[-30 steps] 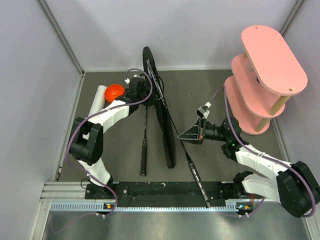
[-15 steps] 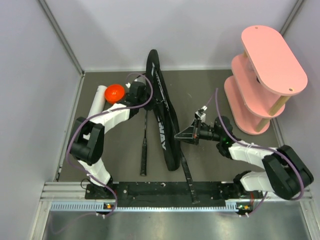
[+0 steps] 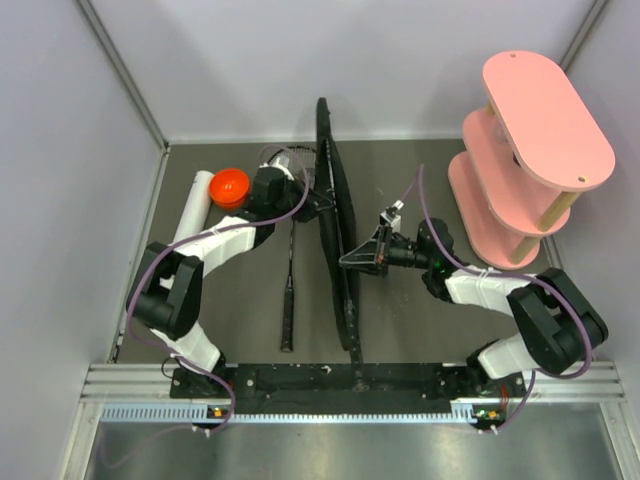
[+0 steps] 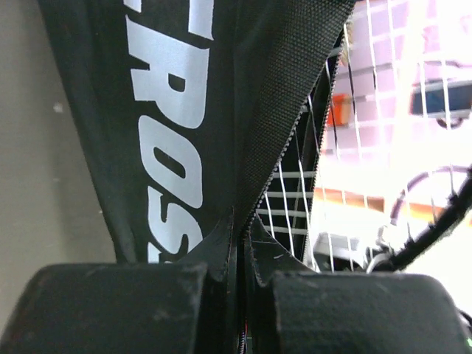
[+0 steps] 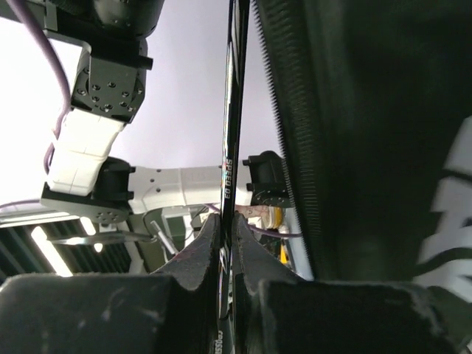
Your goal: Pack up the badminton gear
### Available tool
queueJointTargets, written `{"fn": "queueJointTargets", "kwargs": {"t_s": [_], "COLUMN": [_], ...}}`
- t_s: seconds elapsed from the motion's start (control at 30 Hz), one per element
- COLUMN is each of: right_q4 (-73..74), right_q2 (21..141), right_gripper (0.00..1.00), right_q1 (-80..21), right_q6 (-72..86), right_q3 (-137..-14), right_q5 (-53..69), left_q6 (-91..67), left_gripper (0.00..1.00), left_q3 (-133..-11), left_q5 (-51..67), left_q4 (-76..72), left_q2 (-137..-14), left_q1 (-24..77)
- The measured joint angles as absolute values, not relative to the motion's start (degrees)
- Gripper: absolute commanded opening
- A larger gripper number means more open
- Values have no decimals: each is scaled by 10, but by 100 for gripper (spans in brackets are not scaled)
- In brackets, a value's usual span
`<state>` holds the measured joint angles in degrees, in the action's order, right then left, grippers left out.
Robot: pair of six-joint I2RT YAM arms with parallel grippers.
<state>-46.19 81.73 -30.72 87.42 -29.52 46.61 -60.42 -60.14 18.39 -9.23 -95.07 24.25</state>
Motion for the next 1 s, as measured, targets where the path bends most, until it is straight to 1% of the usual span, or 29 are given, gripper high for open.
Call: {"fn": "queueJointTargets", "kwargs": {"t_s": [0.17, 0.4, 0.57, 0.73, 1.0], "right_q4": [-376, -256, -191, -159, -55], "right_q2": [793, 787, 819, 864, 872], "right_gripper": [0, 0, 0, 0, 0], "right_q1": [-307, -305, -297, -295, -300], "right_q6": [812, 707, 631, 575, 503], "right_q3": [-327, -395, -414, -430, -516], "right_q5": [456, 446, 421, 396, 306], "left_q6": [-613, -597, -573, -547, -536], "left_gripper": [0, 0, 0, 0, 0], "left_q3": [-601, -585, -562, -556, -556], "left_q5": [241, 255, 259, 253, 228], "left_q4": [-130, -121, -98, -61, -41], "left_q2": [-949, -927, -911, -911, -900], "left_q1": [254, 263, 275, 280, 298]}}
